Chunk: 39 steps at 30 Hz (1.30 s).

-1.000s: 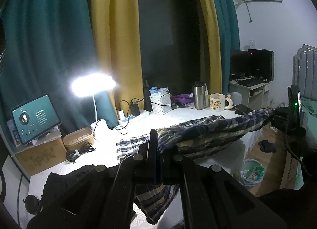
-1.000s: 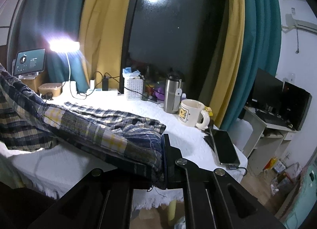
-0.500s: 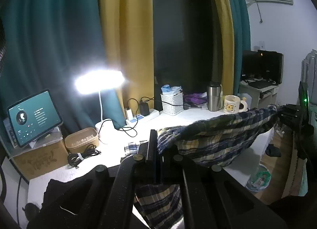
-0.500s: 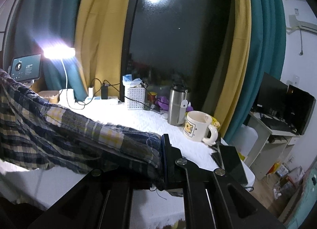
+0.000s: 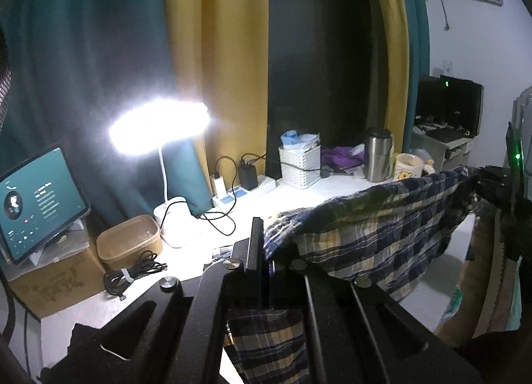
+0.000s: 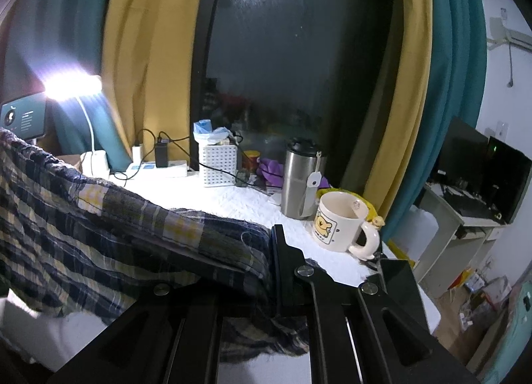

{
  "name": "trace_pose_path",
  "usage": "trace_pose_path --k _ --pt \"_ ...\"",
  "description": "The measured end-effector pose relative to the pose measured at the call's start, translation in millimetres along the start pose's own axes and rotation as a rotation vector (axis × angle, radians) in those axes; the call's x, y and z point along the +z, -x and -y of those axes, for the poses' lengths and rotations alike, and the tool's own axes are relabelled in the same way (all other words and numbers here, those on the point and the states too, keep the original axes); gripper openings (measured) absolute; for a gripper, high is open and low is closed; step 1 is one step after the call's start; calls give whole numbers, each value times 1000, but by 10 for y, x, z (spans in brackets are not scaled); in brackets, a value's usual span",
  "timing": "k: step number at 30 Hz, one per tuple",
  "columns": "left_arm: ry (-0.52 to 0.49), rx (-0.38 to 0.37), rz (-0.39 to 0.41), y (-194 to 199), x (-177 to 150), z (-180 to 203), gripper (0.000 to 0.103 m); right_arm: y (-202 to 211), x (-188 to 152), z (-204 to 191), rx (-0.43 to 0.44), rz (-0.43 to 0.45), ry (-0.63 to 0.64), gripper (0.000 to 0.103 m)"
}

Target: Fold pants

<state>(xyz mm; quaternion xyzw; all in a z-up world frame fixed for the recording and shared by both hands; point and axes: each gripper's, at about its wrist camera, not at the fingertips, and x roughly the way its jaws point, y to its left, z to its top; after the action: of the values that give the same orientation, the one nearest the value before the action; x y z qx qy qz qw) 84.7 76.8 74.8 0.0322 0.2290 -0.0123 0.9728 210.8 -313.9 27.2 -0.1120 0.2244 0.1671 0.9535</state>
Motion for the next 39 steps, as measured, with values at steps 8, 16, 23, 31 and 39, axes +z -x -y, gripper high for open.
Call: trace_pose_path --k 8,16,23,31,39 --pt "27 -13 -77 -579 20 -207 1 -571 116 -26 1 -56 -10 7" --pt "71 -11 -166 -1117 -87 -425 1 -1104 148 -135 22 -115 2 7" --pt "90 -19 -242 -1603 -201 -547 2 -1529 94 -200 22 -175 5 7" --pt "141 -32 -354 -2194 -435 -717 6 -1982 -46 -270 24 -270 7 7" --pt "175 -18 -428 -2560 -621 -835 11 -2267 -112 -383 20 -325 34 7"
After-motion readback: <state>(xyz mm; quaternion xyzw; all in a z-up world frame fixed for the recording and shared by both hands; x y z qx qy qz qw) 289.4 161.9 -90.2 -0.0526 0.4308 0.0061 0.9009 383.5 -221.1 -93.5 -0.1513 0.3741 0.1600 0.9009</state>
